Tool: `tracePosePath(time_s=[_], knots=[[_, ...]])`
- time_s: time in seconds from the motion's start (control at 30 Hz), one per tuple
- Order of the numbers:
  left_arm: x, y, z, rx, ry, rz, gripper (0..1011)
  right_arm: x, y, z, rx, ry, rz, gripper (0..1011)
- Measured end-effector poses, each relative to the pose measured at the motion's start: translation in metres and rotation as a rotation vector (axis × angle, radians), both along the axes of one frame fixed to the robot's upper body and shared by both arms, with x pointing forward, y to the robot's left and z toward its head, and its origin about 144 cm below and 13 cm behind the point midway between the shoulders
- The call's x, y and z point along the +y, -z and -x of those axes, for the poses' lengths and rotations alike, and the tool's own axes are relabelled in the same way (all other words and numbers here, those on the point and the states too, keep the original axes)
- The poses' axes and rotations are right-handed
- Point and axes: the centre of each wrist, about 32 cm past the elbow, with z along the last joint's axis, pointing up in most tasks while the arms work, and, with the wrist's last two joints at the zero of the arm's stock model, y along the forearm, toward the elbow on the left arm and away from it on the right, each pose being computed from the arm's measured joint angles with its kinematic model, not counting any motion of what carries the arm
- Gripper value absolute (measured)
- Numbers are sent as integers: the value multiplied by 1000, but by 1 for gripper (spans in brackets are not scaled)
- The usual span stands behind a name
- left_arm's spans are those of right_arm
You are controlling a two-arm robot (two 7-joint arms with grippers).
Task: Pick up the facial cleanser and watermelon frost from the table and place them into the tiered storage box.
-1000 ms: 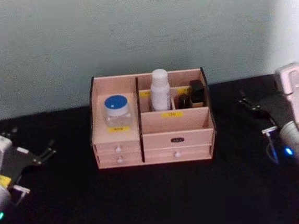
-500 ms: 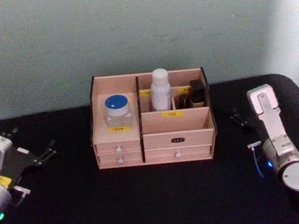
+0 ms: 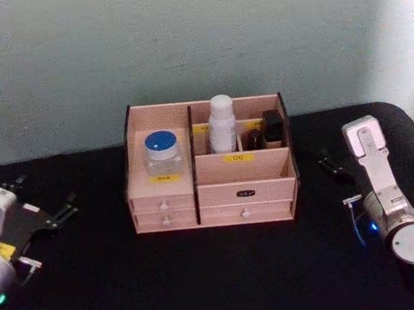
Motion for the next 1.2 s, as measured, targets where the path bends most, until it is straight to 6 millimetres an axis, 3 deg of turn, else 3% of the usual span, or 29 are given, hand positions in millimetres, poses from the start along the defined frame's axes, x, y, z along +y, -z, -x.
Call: tracePosePath(time_s=[1.2], knots=[[0, 0, 0, 0, 0, 0, 1001, 0, -1, 0, 1, -3, -3, 1003]])
